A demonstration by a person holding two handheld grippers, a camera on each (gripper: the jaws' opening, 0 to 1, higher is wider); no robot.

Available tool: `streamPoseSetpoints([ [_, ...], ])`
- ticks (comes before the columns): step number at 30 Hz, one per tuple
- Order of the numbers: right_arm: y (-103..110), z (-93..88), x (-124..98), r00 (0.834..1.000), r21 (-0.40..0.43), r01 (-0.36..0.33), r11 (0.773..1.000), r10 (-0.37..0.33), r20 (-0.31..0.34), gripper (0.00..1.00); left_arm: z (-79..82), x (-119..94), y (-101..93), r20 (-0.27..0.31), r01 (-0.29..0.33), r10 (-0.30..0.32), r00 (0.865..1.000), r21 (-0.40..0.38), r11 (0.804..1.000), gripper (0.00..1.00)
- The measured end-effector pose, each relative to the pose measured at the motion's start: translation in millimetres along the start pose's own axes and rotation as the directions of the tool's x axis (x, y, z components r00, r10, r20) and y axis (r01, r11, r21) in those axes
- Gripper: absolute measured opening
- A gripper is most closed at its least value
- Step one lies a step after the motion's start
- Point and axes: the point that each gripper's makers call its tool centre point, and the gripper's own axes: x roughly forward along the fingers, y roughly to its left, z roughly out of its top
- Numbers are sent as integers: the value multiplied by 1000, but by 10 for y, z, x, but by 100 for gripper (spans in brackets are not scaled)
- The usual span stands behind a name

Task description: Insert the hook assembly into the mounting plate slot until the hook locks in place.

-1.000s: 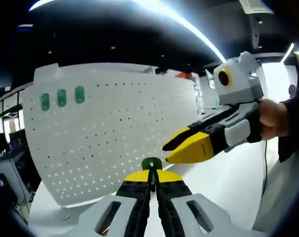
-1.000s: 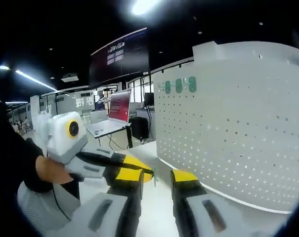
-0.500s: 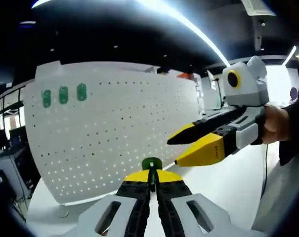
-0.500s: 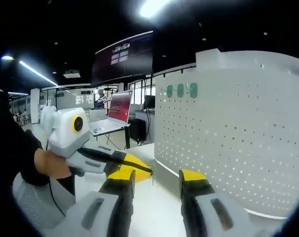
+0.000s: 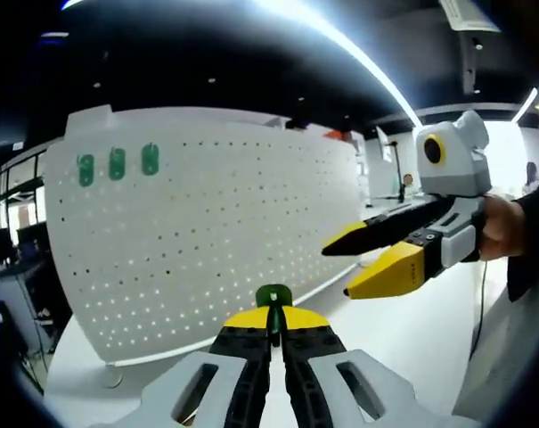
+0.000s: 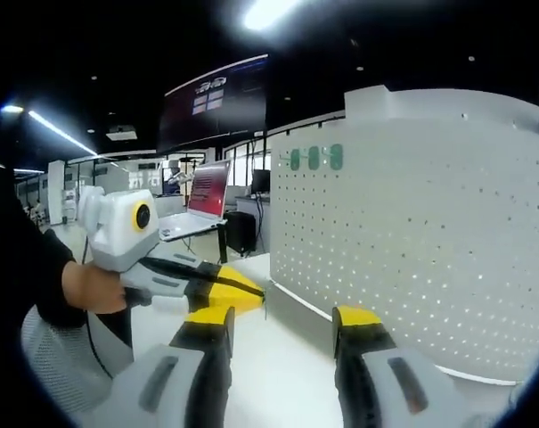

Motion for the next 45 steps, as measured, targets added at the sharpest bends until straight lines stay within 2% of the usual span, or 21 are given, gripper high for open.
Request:
streamPoseSetpoints([
  [11,-40,29,-15,1000,-3,3,1000,-3,13,42,-44,-38,102,-13,-37,37,999,-10,999,3],
  [17,-81,73,-35,1000,8,5,1000,-5,28,42,0,-46,150,-10,-66,66,998,-13,998,3],
  [29,-80,133,-53,999,11,-2,1000,2,44,42,277,4,278,29,-110,109,994,10,994,3],
  [36,-82,214,-86,998,11,-3,1000,2,67,42,556,74,408,62,-146,144,988,31,989,3],
  [45,-125,246,-110,997,16,8,1000,-9,78,42,830,175,469,97,-170,165,982,48,984,3],
])
